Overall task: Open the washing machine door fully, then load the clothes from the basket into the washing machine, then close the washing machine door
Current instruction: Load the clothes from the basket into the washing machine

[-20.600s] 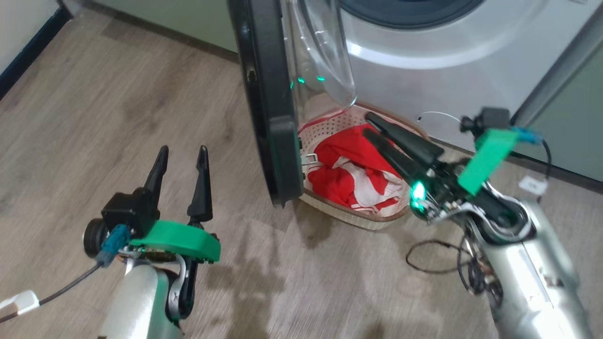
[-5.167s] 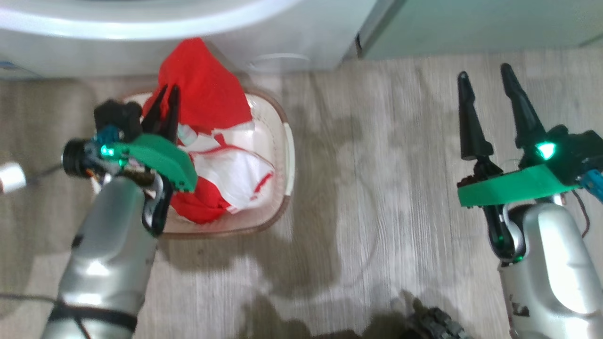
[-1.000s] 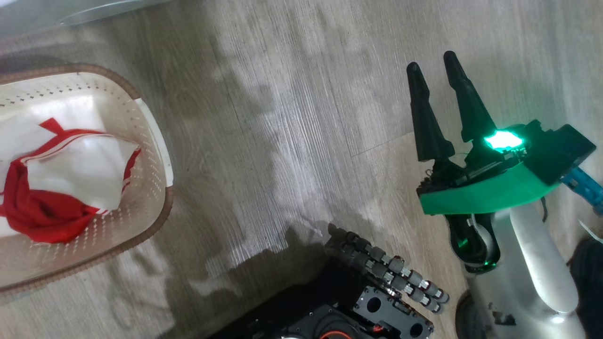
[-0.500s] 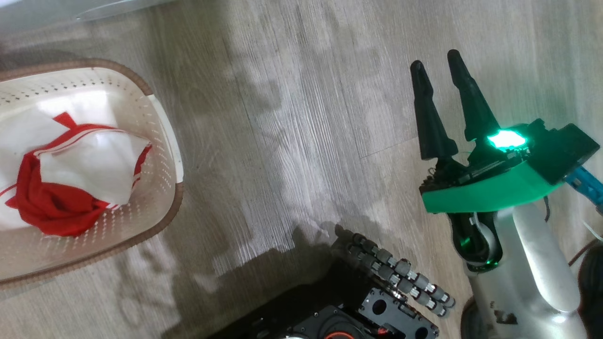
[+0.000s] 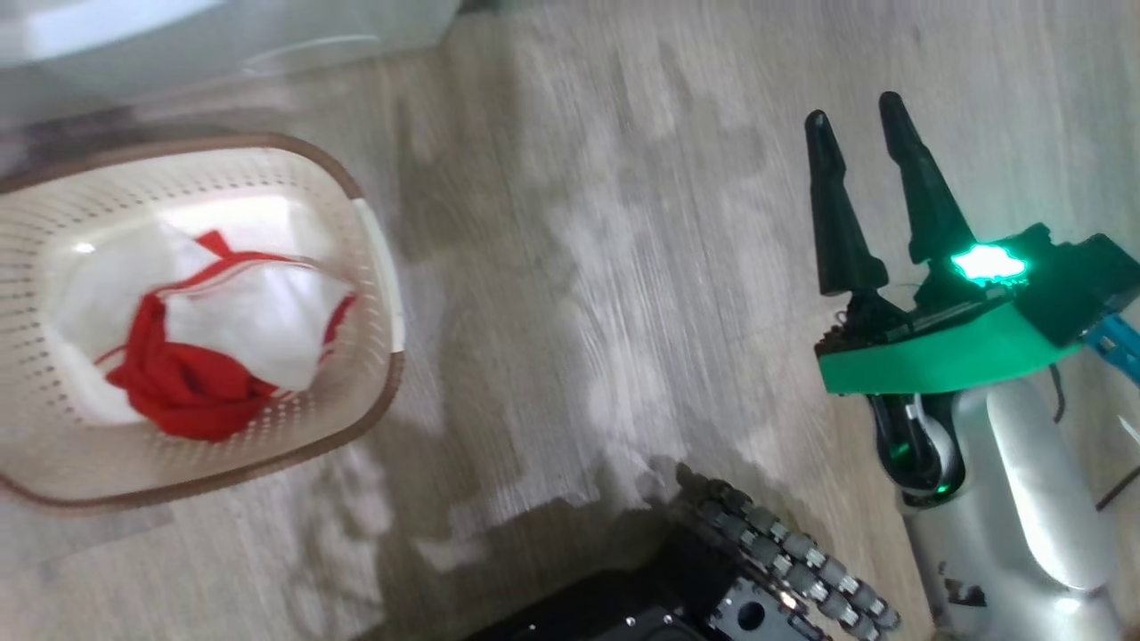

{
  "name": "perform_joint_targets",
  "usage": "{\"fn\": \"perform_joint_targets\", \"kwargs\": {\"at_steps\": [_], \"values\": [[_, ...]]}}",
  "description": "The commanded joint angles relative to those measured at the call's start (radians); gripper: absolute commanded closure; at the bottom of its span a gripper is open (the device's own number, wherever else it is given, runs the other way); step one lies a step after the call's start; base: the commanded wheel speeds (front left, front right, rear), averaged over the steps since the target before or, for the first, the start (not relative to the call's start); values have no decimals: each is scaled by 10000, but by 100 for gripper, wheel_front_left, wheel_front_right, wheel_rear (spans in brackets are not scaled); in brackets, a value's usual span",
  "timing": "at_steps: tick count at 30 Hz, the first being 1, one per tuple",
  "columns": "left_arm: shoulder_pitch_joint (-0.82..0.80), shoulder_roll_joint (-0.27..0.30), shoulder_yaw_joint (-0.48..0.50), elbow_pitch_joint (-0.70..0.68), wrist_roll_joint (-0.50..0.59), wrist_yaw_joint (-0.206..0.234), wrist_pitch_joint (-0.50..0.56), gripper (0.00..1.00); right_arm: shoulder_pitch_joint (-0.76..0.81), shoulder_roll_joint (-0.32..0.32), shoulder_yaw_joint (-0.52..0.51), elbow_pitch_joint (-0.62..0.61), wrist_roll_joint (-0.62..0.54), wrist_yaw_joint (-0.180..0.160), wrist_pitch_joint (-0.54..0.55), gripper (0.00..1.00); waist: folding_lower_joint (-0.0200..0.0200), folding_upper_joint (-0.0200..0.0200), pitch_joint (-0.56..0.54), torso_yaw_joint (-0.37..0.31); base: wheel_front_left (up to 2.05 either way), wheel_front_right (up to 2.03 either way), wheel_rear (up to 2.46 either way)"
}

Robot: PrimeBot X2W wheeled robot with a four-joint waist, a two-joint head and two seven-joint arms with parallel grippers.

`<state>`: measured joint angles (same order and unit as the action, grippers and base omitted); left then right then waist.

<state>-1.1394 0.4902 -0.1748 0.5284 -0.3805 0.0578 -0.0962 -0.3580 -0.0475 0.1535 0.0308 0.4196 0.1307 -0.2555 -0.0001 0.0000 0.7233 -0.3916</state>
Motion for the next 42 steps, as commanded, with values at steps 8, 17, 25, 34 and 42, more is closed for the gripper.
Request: {"fn": "perform_joint_targets", "kwargs": {"at_steps": [8, 17, 25, 34, 42], "values": [[3606, -383, 354, -3950, -213, 1122, -843, 0, 559, -27, -419, -112, -654, 0, -62, 0, 1, 0, -1234, 1011, 0, 0, 0], [6987, -1027, 223, -6746, -168, 2074, -1222, 0, 823, -27, -888, 118, -1206, 0, -63, 0, 1, 0, -2272, 1774, 0, 0, 0], [8965, -1530, -17, -7377, -44, 2431, -1512, 0, 1105, -27, -1156, 471, -1624, 0, -46, 0, 1, 0, -3224, 2257, 0, 0, 0], [10096, -1755, -302, -7062, 113, 2379, -1613, 0, 1782, -27, -1442, 387, -2020, 0, 342, 0, 1, 0, -4377, 2660, 0, 0, 0], [10686, -1825, -391, -6776, 174, 2294, -1638, 0, 2385, -27, -1615, 0, -2180, 0, 778, 0, 1, 0, -5253, 2804, 0, 0, 0]]}}
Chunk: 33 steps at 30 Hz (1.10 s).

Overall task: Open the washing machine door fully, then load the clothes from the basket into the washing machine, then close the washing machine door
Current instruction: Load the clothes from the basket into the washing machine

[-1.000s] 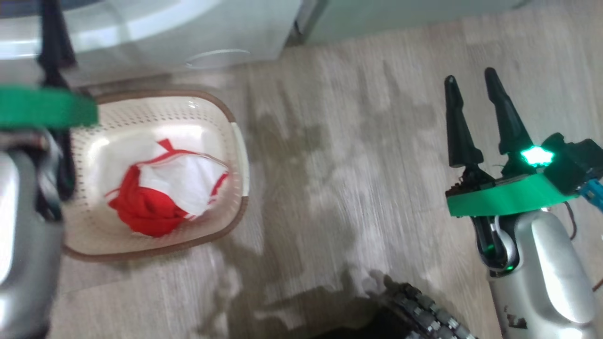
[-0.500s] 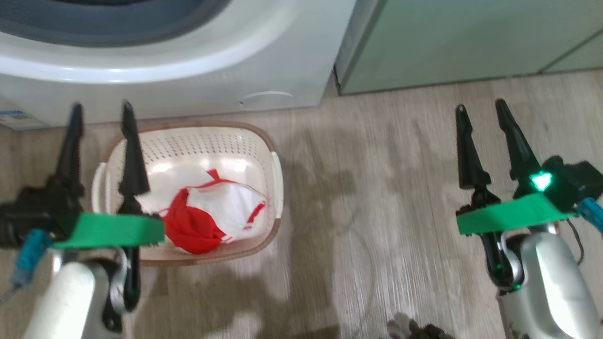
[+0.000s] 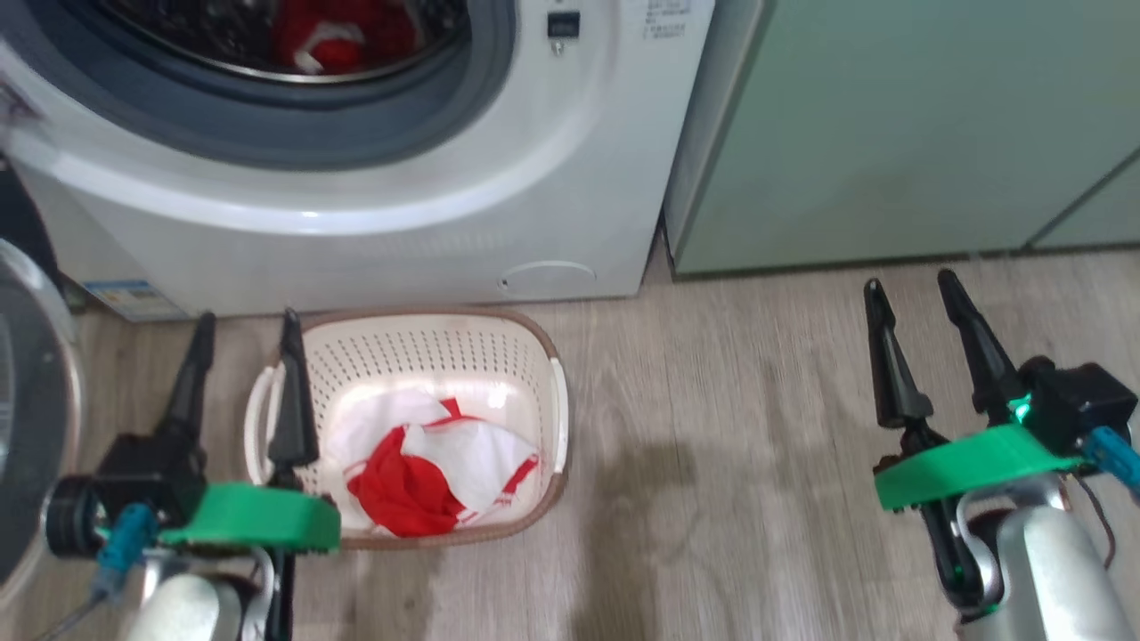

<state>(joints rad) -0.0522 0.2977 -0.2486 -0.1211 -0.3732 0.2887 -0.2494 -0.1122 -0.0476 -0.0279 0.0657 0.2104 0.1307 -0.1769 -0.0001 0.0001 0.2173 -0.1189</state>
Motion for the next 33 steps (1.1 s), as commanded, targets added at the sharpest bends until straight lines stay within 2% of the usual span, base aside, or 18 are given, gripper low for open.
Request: {"fn": "perform_joint_targets", "kwargs": {"at_steps": [1, 16, 33], "values": [[-123, 96, 322, -244, 107, -27, -107, 0, 8, -26, 188, -409, -94, 0, 52, 0, 1, -1, -290, 95, 0, 0, 0], [475, 89, 42, 135, 62, -53, -64, 0, 926, -26, 195, -1136, -277, 0, 710, 0, 1, -1, -1257, 224, 0, 0, 0], [427, 183, -25, 174, -47, -52, 11, 0, 1013, -26, 201, -1231, -185, 0, 657, 0, 1, -1, -1194, 261, 0, 0, 0]]}}
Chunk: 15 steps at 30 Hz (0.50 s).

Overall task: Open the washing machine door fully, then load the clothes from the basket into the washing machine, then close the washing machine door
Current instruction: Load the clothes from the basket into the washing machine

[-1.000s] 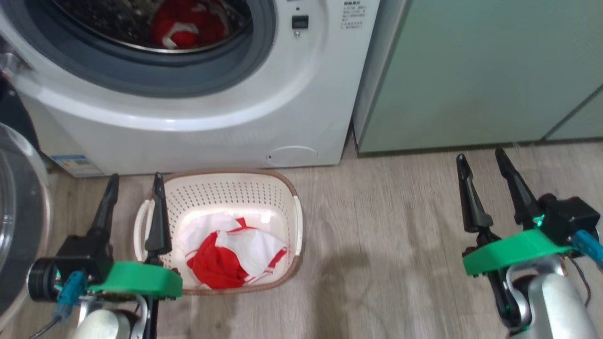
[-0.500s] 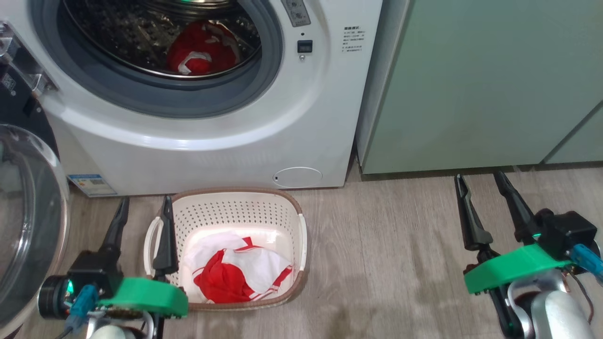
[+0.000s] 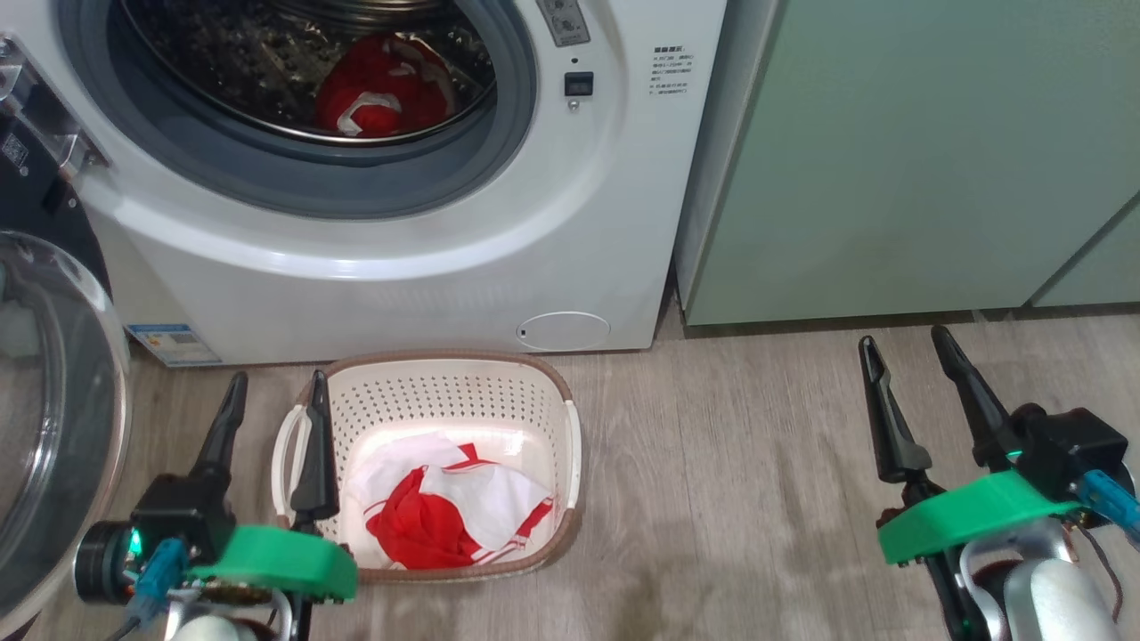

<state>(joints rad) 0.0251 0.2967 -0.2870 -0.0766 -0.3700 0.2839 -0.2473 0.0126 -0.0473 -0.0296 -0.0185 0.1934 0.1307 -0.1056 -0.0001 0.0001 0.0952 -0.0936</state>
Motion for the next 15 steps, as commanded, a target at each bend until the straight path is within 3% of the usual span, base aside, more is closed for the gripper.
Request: {"fn": "perform_joint_targets", "kwargs": {"at_steps": [1, 15], "values": [[-363, 201, 359, -260, -84, -7, -10, 0, -244, -29, 219, -389, -14, 0, -67, 0, 1, -1, 47, 9, 0, 0, 0], [-1063, 275, 195, -93, -27, -154, 148, 0, -476, -29, 194, -516, 58, 0, -226, 0, 1, -1, 749, -7, 0, 0, 0]]}}
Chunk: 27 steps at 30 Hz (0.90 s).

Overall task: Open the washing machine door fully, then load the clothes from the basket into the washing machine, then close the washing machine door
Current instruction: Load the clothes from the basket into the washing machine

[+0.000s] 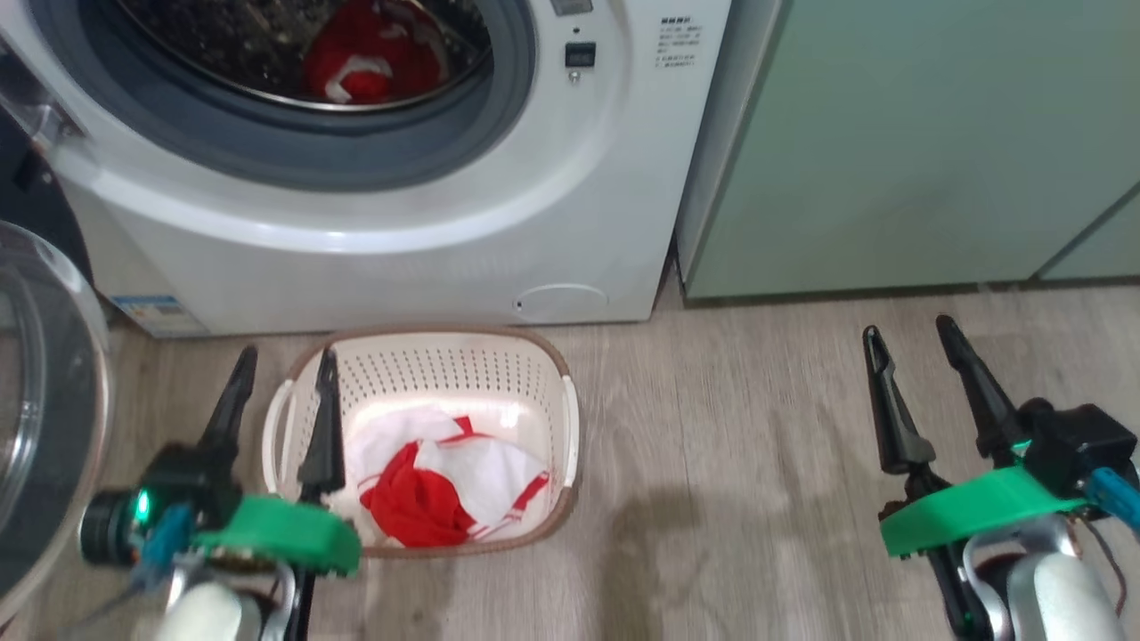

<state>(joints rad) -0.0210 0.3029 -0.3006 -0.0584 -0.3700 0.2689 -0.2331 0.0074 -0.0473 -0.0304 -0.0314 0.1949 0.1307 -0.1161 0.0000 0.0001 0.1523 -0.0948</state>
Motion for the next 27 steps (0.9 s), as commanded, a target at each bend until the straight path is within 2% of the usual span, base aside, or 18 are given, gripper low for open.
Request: {"fn": "perform_joint_targets", "kwargs": {"at_steps": [1, 8, 19, 27], "values": [[-802, 213, 285, -169, -40, -63, 116, 0, -483, -29, 193, -427, 57, 0, -131, 0, 0, -1, 358, 7, 0, 0, 0], [-2959, 67, -81, 1620, -306, -831, 912, 0, -1285, -29, 311, -711, 195, 0, -331, 0, 0, -1, 2245, -176, 0, 0, 0], [-6136, -598, -458, 6798, -1101, -2217, 2174, 0, -2899, -29, 969, -416, 633, 0, -1040, 0, 0, -1, 5188, -1056, 0, 0, 0], [-7473, -602, -543, 9596, -1357, -2882, 2768, 0, -3589, -29, 1546, -142, 1058, 0, -1376, 0, 0, -1, 6766, -1715, 0, 0, 0]]}}
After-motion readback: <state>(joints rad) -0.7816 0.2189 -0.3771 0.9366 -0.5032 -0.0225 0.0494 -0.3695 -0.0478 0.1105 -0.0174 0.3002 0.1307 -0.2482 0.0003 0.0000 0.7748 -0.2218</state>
